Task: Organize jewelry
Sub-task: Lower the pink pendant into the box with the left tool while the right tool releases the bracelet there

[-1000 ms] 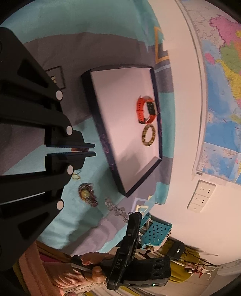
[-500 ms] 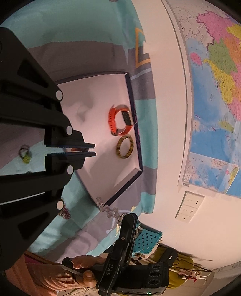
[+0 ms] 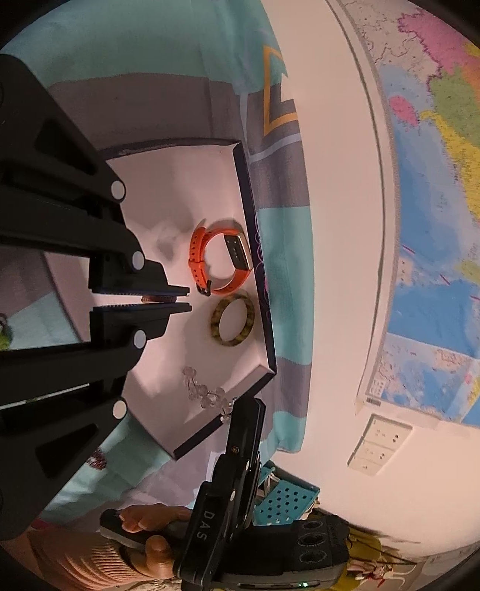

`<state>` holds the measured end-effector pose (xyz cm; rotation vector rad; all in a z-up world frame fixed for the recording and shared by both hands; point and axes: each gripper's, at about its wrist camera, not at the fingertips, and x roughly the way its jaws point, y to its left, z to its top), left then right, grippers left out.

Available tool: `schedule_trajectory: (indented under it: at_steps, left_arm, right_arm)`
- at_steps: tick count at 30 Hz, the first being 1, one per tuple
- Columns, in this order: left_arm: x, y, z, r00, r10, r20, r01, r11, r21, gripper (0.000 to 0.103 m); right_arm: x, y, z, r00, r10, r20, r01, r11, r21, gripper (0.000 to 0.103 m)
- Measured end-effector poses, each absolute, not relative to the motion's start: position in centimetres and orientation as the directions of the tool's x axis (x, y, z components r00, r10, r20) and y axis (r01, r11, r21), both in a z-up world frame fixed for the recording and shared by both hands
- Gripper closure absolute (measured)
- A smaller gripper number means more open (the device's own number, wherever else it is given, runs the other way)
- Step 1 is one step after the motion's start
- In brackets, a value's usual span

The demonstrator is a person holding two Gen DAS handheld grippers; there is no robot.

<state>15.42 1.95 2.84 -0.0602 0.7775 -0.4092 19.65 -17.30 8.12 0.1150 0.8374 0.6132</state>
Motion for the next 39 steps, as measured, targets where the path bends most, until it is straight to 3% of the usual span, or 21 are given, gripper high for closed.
schedule_trajectory:
  at_steps: [25, 31, 35, 39]
  left_arm:
    - [20.1, 0.7, -1.4, 0.579, -0.309, -0.754, 0.256, 0.947, -0.191, 0.099]
    - [20.0, 0.9, -1.8, 0.578, -0.292, -0.762, 0.247, 0.953, -0.177, 0.089]
    - [19.5, 1.3, -1.3, 0.597, -0.282, -0.751, 0.237, 0.956, -0.171, 0.073]
    - [18.5, 1.9, -0.2, 0.625, -0.274, -0.730, 0.233, 0.959, -0.161, 0.066]
  right_arm:
    - [23.5, -15.6, 3.2, 0.461, 0.508, -0.727, -0.416, 0.848, 0.329, 0.095]
    - [23.6, -15.8, 2.5, 0.447, 0.506, -0.738, -0.401, 0.851, 0.341, 0.091]
    - [23.3, -16.4, 2.9, 0.459, 0.506, -0.730, -0.387, 0.854, 0.349, 0.090]
    - [22.6, -17.2, 3.4, 0.471, 0.506, -0.722, -0.379, 0.856, 0.352, 0.086]
